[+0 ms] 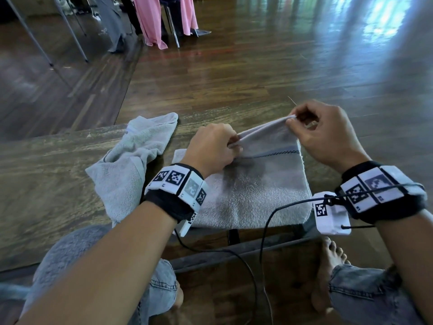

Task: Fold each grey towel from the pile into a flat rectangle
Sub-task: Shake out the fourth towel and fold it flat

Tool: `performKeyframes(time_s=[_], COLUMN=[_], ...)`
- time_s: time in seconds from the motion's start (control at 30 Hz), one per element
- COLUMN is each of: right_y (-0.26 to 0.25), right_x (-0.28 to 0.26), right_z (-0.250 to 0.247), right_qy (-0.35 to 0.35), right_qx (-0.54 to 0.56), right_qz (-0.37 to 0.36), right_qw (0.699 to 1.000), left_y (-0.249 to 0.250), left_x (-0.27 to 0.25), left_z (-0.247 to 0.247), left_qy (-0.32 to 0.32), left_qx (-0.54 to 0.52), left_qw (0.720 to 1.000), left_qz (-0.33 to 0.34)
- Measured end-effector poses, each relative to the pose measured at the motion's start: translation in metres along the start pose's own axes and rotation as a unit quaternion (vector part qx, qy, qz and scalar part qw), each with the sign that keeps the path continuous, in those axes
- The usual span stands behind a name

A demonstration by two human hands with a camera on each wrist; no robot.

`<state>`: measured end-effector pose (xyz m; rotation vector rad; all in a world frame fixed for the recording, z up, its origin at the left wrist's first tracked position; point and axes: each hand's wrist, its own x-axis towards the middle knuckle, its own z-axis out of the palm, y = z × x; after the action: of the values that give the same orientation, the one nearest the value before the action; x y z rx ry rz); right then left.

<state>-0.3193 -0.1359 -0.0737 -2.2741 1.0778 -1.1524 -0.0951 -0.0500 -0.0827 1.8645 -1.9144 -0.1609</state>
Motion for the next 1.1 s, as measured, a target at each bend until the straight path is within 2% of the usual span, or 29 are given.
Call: performKeyframes(time_s=[0.17, 0.37, 0.53, 0.7, 0.9, 1.0, 1.1], right_y=[0.023, 0.044, 0.05, 0.046, 0.038, 0.037, 0.038], right_x=[0.003, -0.006, -0.011, -0.014, -0.015, -0.017, -0.022], right_z=[-0.011, -0.01, -0.015, -0.014, -0.016, -0.019, -0.024], right_qy=[0.064, 0.058, 0.06, 0.051, 0.061, 0.064, 0.079], right_qx=[-0.031, -0.085, -0.096, -0.1, -0.091, -0.072, -0.041], right_qz=[0.035, 0.09, 0.124, 0.128, 0.131, 0.122, 0.118], right_qw=[0.997, 0.991, 0.986, 0.985, 0.985, 0.988, 0.989], left_y=[-0.017, -0.045, -0.06, -0.064, -0.057, -0.058, -0.063], left_x=[-0.001, -0.01, -0.019, -0.03, -0.04, -0.042, -0.043], left_z=[-0.012, -0.025, -0.035, -0.041, -0.047, -0.051, -0.056], left_qy=[0.0, -0.009, 0.029, 0.098, 0.18, 0.204, 0.186], left_qx=[0.008, 0.026, 0.028, -0.013, -0.101, -0.122, -0.099], left_qw=[0.999, 0.993, 0.988, 0.981, 0.967, 0.961, 0.968], left_qz=[-0.047, -0.116, -0.151, -0.167, -0.153, -0.14, -0.139])
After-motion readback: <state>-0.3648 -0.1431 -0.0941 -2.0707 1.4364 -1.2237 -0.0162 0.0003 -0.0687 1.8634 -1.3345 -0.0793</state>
